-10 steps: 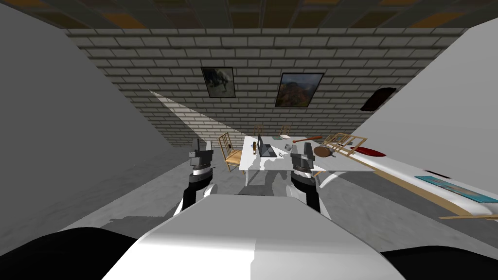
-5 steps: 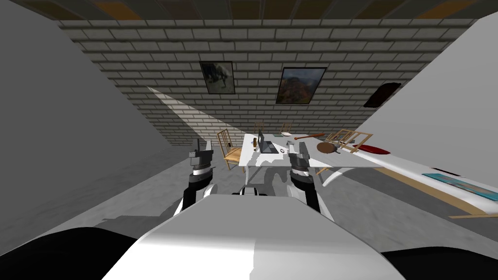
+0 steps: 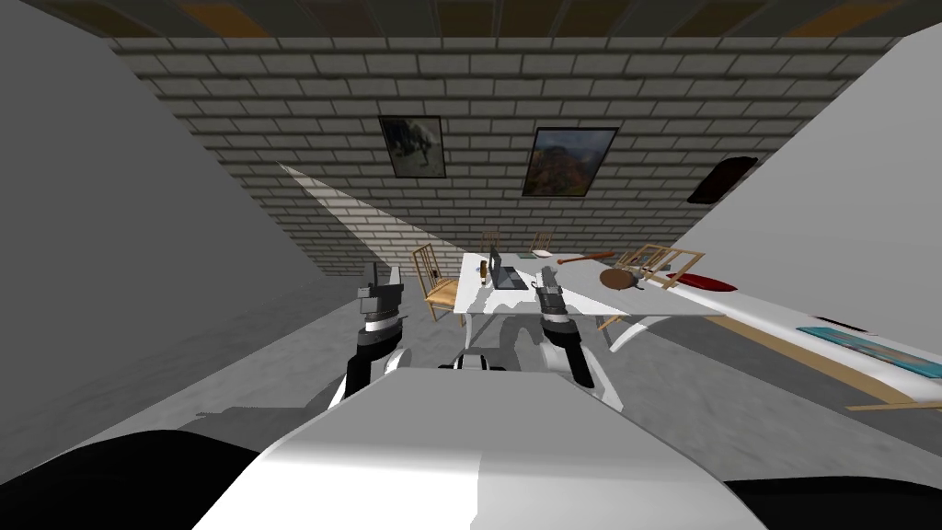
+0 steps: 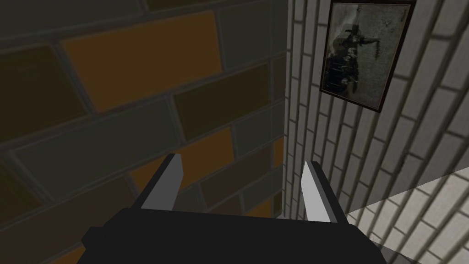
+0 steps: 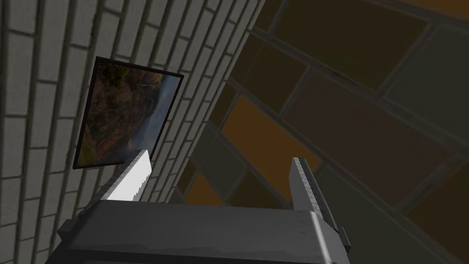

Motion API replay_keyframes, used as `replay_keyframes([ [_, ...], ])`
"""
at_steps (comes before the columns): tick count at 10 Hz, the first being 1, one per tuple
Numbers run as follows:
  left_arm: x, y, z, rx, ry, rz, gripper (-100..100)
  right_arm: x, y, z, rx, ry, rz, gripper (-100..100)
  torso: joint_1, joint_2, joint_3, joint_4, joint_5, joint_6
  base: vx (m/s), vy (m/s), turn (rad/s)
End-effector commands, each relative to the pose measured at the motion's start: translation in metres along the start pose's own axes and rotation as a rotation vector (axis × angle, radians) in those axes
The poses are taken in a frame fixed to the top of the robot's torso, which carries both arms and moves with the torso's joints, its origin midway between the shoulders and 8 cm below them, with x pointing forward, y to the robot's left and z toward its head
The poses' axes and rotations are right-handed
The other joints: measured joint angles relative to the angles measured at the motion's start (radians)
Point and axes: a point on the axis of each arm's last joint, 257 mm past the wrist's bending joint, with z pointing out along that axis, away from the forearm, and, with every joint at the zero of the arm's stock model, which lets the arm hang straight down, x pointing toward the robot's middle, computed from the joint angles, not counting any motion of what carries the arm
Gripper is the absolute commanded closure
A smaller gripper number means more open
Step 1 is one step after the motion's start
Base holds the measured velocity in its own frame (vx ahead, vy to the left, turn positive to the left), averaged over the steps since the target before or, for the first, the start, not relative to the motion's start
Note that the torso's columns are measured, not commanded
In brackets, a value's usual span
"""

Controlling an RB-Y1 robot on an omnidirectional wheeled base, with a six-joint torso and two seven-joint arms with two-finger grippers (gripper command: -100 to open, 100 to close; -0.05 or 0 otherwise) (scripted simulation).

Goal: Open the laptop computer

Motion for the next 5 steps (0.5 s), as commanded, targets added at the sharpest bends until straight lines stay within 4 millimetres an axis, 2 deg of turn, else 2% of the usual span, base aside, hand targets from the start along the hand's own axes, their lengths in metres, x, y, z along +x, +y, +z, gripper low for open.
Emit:
replay_keyframes([
  [1,0.0,0.0,0.0,0.0,0.0,0.0,0,0.021,-0.024,0.01,0.025,0.067,-0.123,-100,0.0,0.0,0.0,0.0,0.0,0.0,-0.021,0.041,-0.004],
  [3,0.0,0.0,0.0,0.0,0.0,0.0,0,0.029,-0.034,0.015,0.034,0.092,-0.175,-100,0.0,0.0,0.0,0.0,0.0,0.0,-0.017,0.035,-0.002],
  [5,0.0,0.0,0.0,0.0,0.0,0.0,0,0.045,-0.056,0.024,0.052,0.144,-0.282,-100,-0.001,0.0,0.0,0.0,0.0,0.0,-0.018,0.03,-0.003],
])
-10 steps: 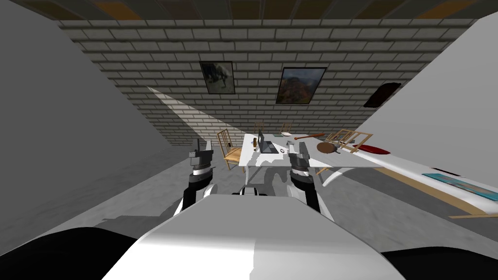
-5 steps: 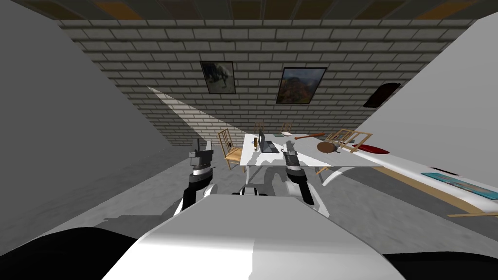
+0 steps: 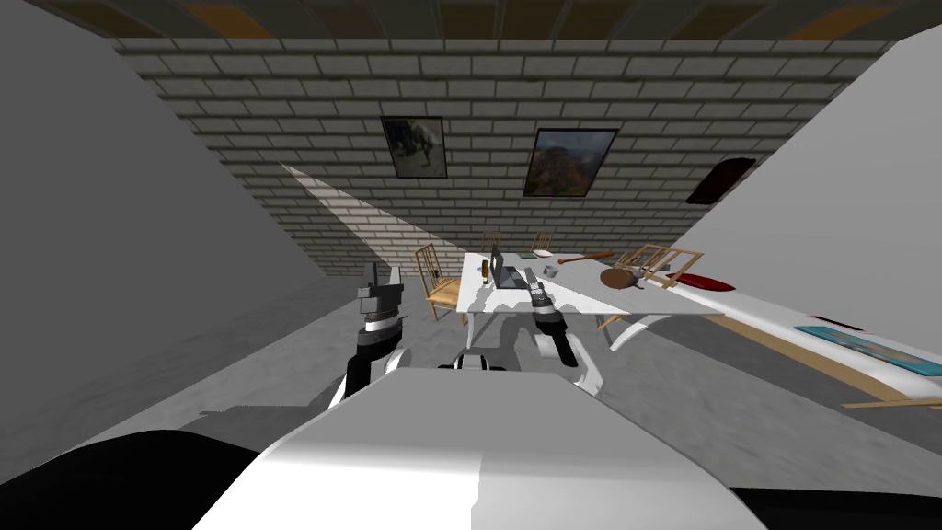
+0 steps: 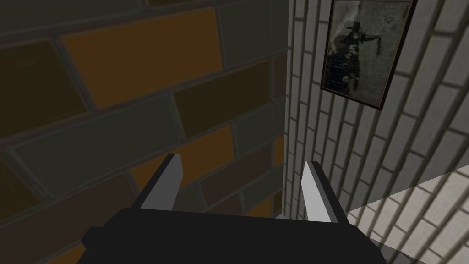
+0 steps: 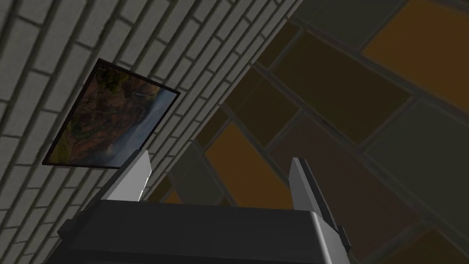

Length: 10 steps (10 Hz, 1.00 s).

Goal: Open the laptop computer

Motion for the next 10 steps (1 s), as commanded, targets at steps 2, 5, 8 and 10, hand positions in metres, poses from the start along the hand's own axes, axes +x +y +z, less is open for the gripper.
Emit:
replay_keyframes([
  [2,0.0,0.0,0.0,0.0,0.0,0.0,0,0.024,-0.023,0.018,0.021,0.066,-0.146,-100,0.002,0.001,0.0,0.0,0.001,0.0,-0.021,0.038,-0.002],
  [5,0.0,0.0,0.0,0.0,0.0,0.0,0,0.044,-0.042,0.033,0.035,0.12,-0.271,-100,0.001,0.0,0.0,0.0,0.0,0.0,-0.017,0.031,-0.002],
  [8,0.0,0.0,0.0,0.0,0.0,0.0,0,0.063,-0.062,0.048,0.049,0.177,-0.403,-100,0.001,0.001,0.0,0.0,0.0,0.0,-0.019,0.034,-0.004],
  [10,0.0,0.0,0.0,0.0,0.0,0.0,0,0.073,-0.073,0.055,0.055,0.207,-0.471,-100,0.001,0.0,0.0,0.0,0.0,0.0,-0.011,0.03,-0.002],
])
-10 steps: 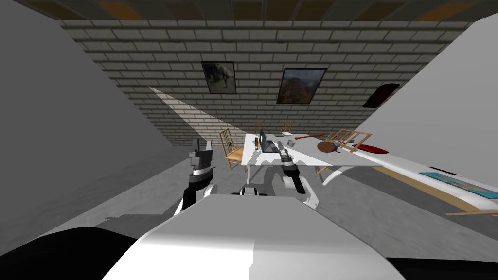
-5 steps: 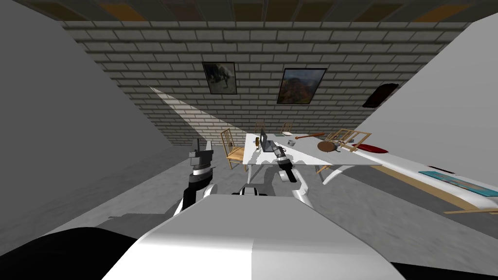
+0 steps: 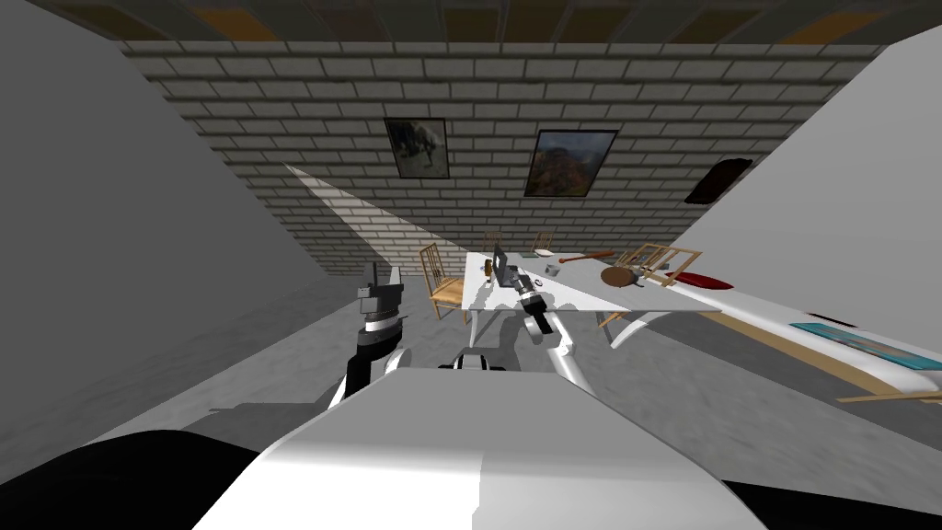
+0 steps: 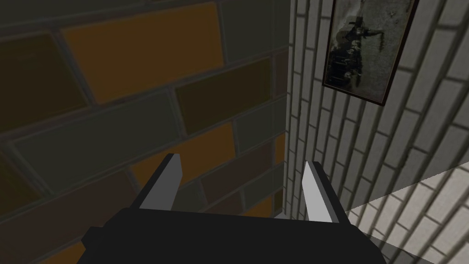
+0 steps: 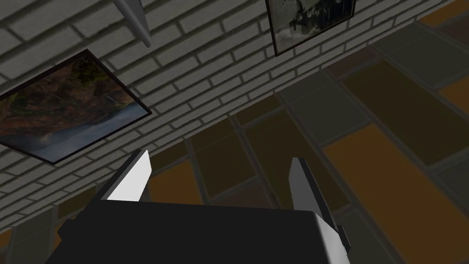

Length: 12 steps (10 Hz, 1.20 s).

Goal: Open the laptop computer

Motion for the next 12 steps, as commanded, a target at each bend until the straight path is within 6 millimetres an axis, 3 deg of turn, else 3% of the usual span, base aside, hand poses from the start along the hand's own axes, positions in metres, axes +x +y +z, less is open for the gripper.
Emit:
replay_keyframes([
  [1,0.0,0.0,0.0,0.0,0.0,0.0,0,0.015,-0.007,0.017,0.006,0.039,-0.109,-100,-0.001,0.0,0.0,0.0,0.0,0.0,-0.015,0.025,-0.004],
  [6,0.0,0.0,0.0,0.0,0.0,0.0,0,0.044,-0.025,0.036,0.026,0.115,-0.255,-100,0.0,0.0,0.0,0.0,0.0,0.0,-0.015,0.026,-0.002],
  [7,0.0,0.0,0.0,0.0,0.0,0.0,0,0.047,-0.027,0.048,0.022,0.131,-0.328,-100,0.0,0.0,0.0,0.0,0.0,0.0,-0.018,0.028,-0.004],
  [8,0.0,0.0,0.0,0.0,0.0,0.0,0,0.054,-0.032,0.045,0.031,0.147,-0.327,-100,0.0,0.001,0.0,0.0,0.0,0.0,-0.013,0.026,0.0],
  [9,0.0,0.0,0.0,0.0,0.0,0.0,0,0.056,-0.033,0.057,0.026,0.16,-0.401,-100,0.0,0.0,0.0,0.0,0.0,0.0,-0.011,0.03,-0.004],
  [10,0.0,0.0,0.0,0.0,0.0,0.0,0,0.064,-0.04,0.054,0.036,0.179,-0.4,-100,0.0,0.0,0.0,0.0,0.0,0.0,-0.012,0.025,0.001],
  [11,0.0,0.0,0.0,0.0,0.0,0.0,0,0.067,-0.043,0.066,0.033,0.197,-0.476,-100,0.0,0.0,0.0,0.0,0.0,0.0,-0.018,0.029,-0.006],
  [12,0.0,0.0,0.0,0.0,0.0,0.0,0,0.073,-0.047,0.063,0.04,0.211,-0.473,-100,0.0,0.001,0.0,0.0,0.0,0.0,-0.013,0.024,0.001],
])
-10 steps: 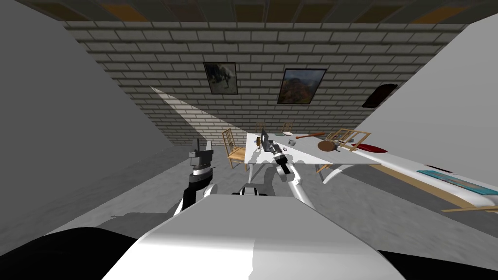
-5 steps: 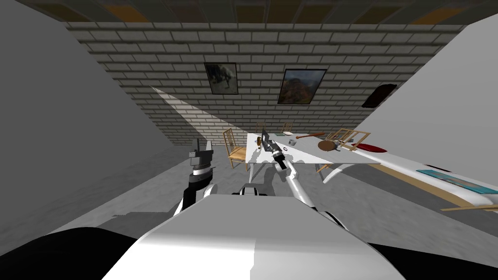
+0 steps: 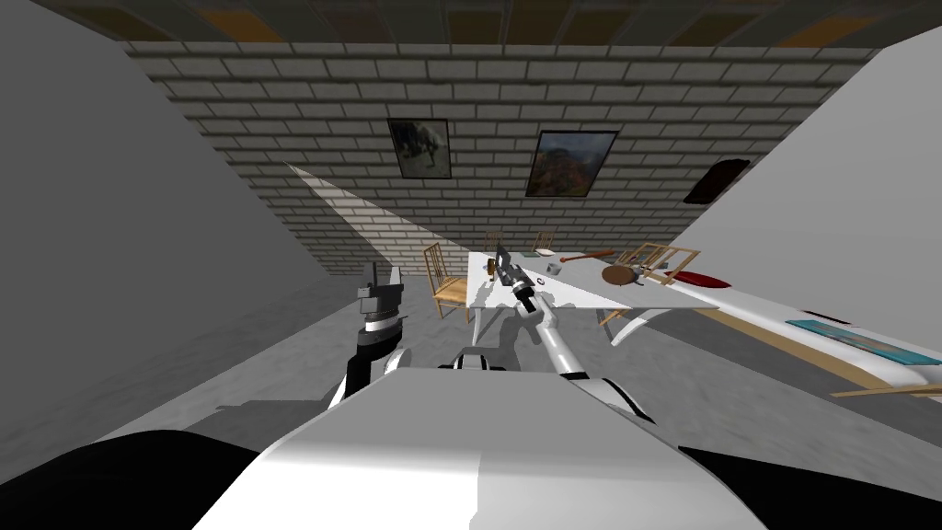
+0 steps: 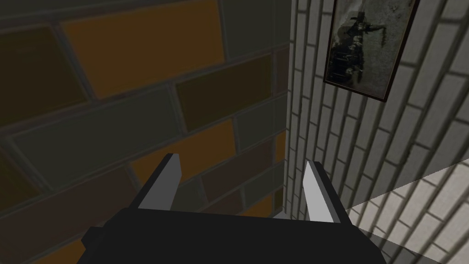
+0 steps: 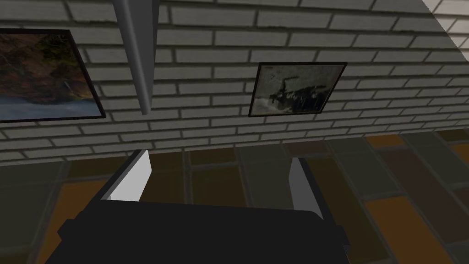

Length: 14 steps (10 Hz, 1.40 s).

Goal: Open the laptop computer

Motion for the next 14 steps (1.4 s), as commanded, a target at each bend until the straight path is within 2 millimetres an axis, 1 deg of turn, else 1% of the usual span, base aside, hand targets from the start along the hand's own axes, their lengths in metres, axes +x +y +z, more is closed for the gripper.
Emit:
replay_keyframes([
  [1,0.0,0.0,0.0,0.0,0.0,0.0,0,0.013,-0.005,0.015,0.007,0.047,-0.113,-100,0.0,0.0,0.0,0.0,0.0,0.0,-0.014,0.026,-0.005],
  [2,0.0,0.0,0.0,0.0,0.0,0.0,0,0.02,-0.006,0.014,0.01,0.06,-0.111,-100,0.0,0.0,0.0,0.0,0.0,0.0,-0.012,0.02,0.0],
  [3,0.0,0.0,0.0,0.0,0.0,0.0,0,0.023,-0.009,0.025,0.011,0.081,-0.184,-100,0.0,0.0,0.0,0.0,0.0,0.0,-0.018,0.027,-0.002],
  [4,0.0,0.0,0.0,0.0,0.0,0.0,0,0.028,-0.01,0.023,0.013,0.091,-0.183,-100,0.0,0.0,0.0,0.0,0.0,0.0,-0.015,0.023,-0.001],
  [5,0.0,0.0,0.0,0.0,0.0,0.0,0,0.026,-0.013,0.035,0.013,0.102,-0.256,-100,0.0,0.0,0.0,0.0,0.0,0.0,-0.013,0.027,-0.004],
  [6,0.0,0.0,0.0,0.0,0.0,0.0,0,0.036,-0.015,0.032,0.015,0.122,-0.254,-100,0.0,0.0,0.0,0.0,0.0,0.0,-0.011,0.024,-0.001],
  [8,0.0,0.0,0.0,0.0,0.0,0.0,0,0.041,-0.025,0.049,0.019,0.165,-0.395,-100,0.0,0.0,0.0,0.0,0.0,0.0,-0.016,0.033,-0.003],
  [9,0.0,0.0,0.0,0.0,0.0,0.0,0,0.048,-0.027,0.048,0.02,0.182,-0.395,-100,0.0,0.0,0.0,0.0,0.0,0.0,-0.017,0.029,0.001],
  [10,0.0,0.0,0.0,0.0,0.0,0.0,0,0.045,-0.033,0.057,0.022,0.192,-0.466,-100,0.0,0.0,0.0,0.0,0.0,0.0,-0.019,0.026,-0.005],
  [11,0.0,0.0,0.0,0.0,0.0,0.0,0,0.053,-0.035,0.054,0.023,0.21,-0.464,-100,0.0,0.0,0.0,0.0,0.0,0.0,-0.012,0.02,0.0],
  [12,0.0,0.0,0.0,0.0,0.0,0.0,0,0.05,-0.041,0.063,0.026,0.223,-0.533,-100,-0.001,0.0,0.0,0.0,0.0,0.0,-0.012,0.02,-0.003],
  [13,0.0,0.0,0.0,0.0,0.0,0.0,0,0.057,-0.043,0.06,0.026,0.237,-0.531,-100,0.0,-0.001,0.0,0.0,0.0,0.0,-0.01,0.017,0.0],
  [14,0.0,0.0,0.0,0.0,0.0,0.0,0,0.058,-0.052,0.066,0.03,0.26,-0.597,-100,0.0,0.0,0.0,0.0,0.0,0.0,-0.012,0.024,-0.004],
])
